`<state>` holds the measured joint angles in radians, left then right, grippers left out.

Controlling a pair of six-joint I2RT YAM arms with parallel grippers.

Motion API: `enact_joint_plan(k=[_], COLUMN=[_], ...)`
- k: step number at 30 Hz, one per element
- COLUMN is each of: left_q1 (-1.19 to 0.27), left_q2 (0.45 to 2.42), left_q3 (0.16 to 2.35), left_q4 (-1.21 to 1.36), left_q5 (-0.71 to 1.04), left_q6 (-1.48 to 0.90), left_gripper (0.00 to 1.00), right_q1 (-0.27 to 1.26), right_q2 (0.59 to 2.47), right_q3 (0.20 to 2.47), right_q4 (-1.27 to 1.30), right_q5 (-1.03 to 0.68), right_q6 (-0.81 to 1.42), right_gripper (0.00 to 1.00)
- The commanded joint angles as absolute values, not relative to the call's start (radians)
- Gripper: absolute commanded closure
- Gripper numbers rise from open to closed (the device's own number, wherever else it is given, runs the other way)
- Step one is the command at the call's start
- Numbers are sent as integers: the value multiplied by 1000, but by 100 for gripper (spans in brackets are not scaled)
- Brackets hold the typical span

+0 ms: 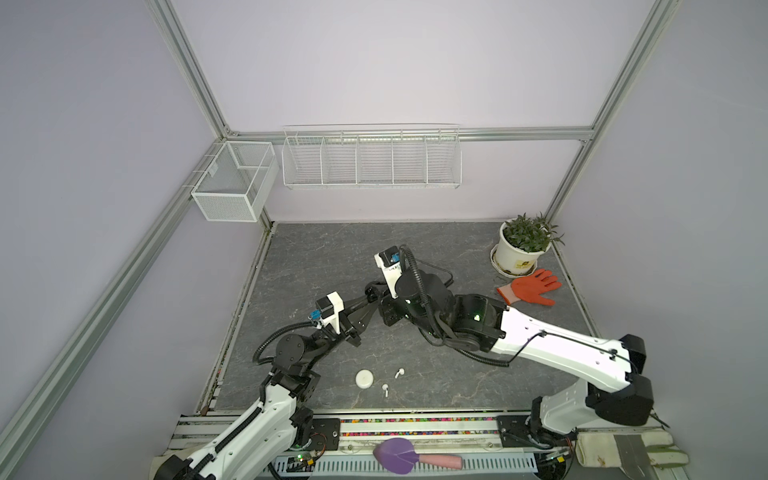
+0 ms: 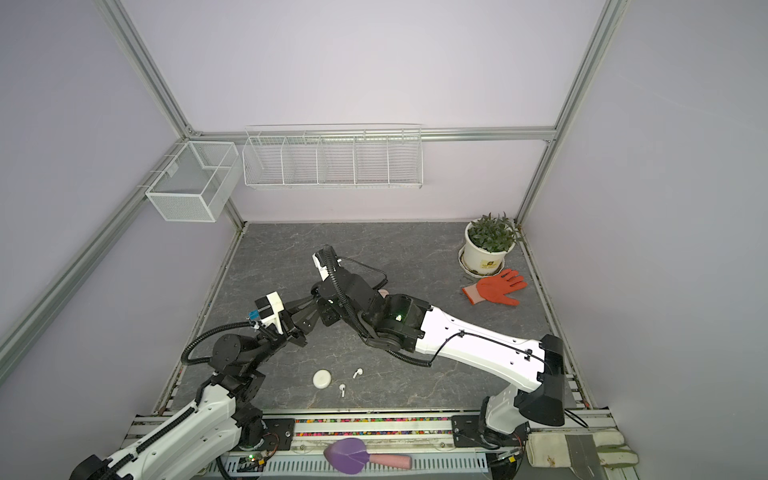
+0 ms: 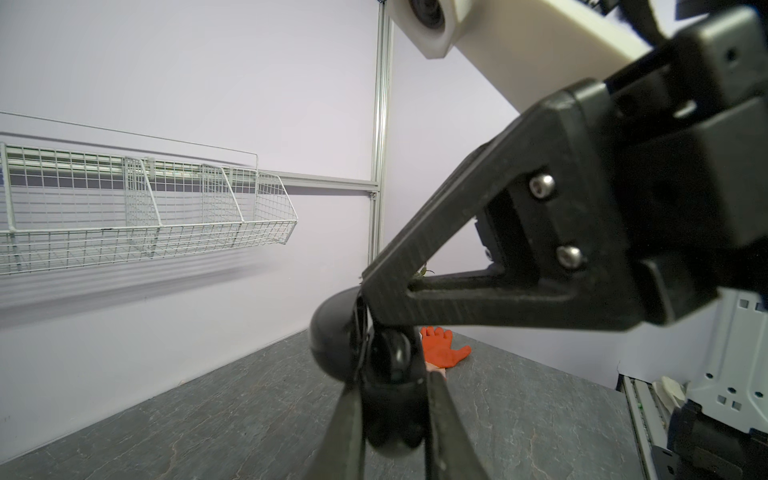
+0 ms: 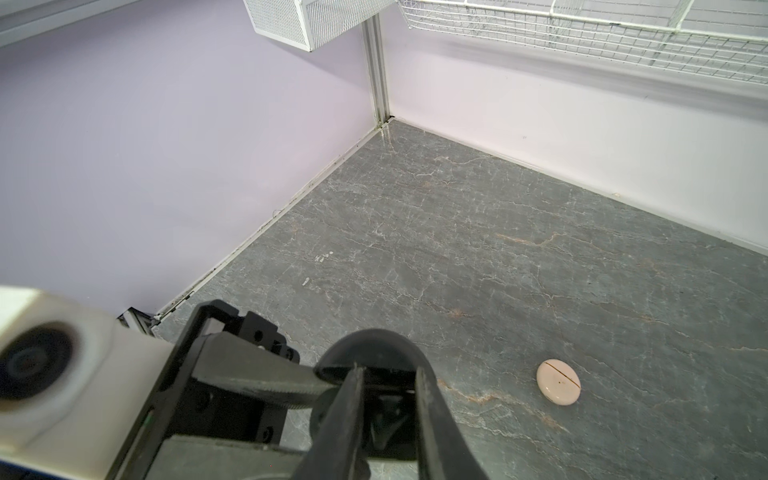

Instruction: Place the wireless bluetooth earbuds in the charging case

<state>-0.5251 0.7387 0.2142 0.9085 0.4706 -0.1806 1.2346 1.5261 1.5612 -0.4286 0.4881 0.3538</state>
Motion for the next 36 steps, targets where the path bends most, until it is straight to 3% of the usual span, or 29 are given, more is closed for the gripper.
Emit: enact_joint_plan(k=[1,8,15,25,30,36], left_q1=[-531,-530,-529,-531,-531,-531], left_q2=[737,735,777,816,842,847], left_q3=[218,219,217,230,239,240], left_q4=[936,914,937,946,958,960], left_q5=[462,487,544,648,690,707], left_q6=[-164,-160,-171,-184,-197,-204], left_gripper=[100,100,100,100,100,100], right_q1=[1243,1195,992,788,758,745], right_q2=[1525,1481,1438,1507,1557,1617], right_q3=[1583,1603,1671,1703,1690,1697], right_q4=[-419,-444,-587,-737,-740,-781], right_q5=[493,410,-139,-688,-787,-721], right_q6=[335,289,161,102,105,101], right_gripper=[69,53,43,36,35,34])
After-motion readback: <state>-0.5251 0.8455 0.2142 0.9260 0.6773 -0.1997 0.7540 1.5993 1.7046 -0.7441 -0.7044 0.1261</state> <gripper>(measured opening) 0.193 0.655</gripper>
